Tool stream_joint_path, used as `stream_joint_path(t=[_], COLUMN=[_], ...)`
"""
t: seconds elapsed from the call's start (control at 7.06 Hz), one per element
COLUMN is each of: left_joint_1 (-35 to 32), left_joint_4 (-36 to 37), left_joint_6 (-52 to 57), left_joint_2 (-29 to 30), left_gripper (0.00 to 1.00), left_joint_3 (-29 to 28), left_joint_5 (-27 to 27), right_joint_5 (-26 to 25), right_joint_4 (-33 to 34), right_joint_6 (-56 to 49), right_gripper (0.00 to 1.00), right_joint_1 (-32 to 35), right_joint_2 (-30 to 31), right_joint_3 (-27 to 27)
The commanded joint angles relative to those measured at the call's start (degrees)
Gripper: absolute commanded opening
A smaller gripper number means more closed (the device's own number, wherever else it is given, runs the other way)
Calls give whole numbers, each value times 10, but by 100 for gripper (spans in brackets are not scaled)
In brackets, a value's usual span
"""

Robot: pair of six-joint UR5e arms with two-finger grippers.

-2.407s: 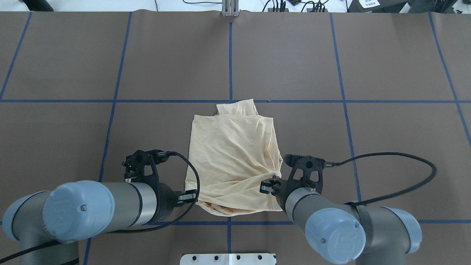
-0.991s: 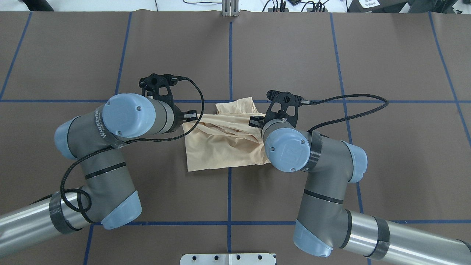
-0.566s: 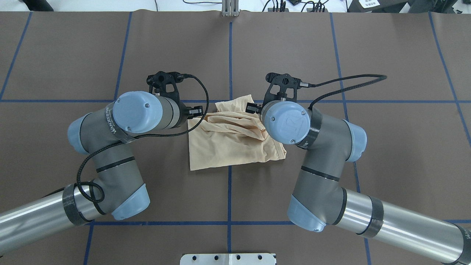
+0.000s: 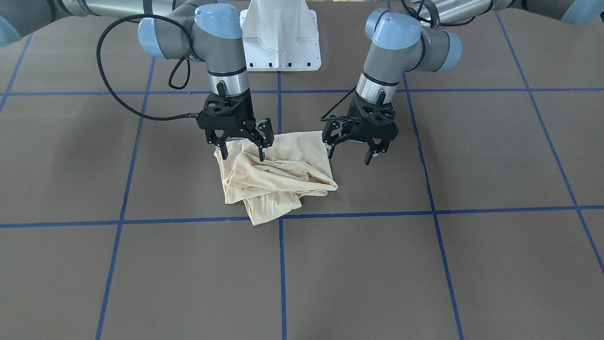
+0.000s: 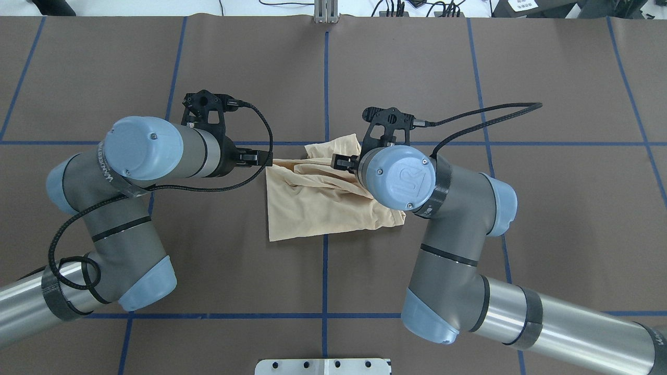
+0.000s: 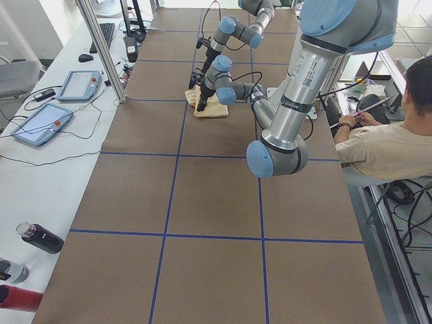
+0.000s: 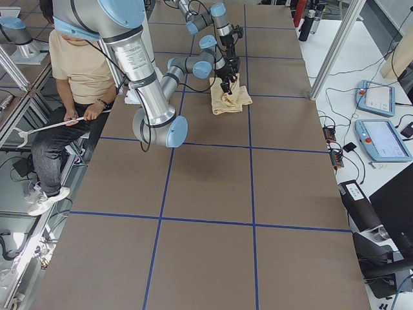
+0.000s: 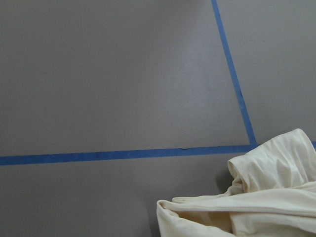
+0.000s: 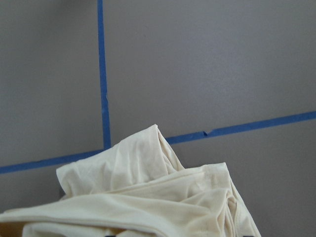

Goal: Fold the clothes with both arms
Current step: 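Lay the folded edge down with both grippers and release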

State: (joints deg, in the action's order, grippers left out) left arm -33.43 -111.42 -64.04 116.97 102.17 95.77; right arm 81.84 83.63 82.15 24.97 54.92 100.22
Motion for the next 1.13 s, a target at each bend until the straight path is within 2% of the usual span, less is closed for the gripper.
stream_joint_path(t=[0.0,0.14,0.28,0.42,0.99], left_joint_1=[-1,-1,-1,-1,-2], left_joint_4=[0,0,0,-1,0], left_joint_6=[1,0,-1,-1,-2], left_joint_2=[-2,-2,-2,-3,-4], left_gripper=[100,100,100,100,100], left_joint_3=[3,3,3,3,6], left_joint_5=[3,3,3,3,3], right_joint_5=[-19,-24,-28,-32,-41], right_joint_4=[28,32,32,32,29], right_joint_6=[-49,-92,-99,-99,-123], right_gripper=[65,53,33,0,0], right_joint_1=[-24,-25,-25,-25,13], right_joint_2=[5,8,8,7,-1], right_joint_3=[-2,-3,-6,-7,-21])
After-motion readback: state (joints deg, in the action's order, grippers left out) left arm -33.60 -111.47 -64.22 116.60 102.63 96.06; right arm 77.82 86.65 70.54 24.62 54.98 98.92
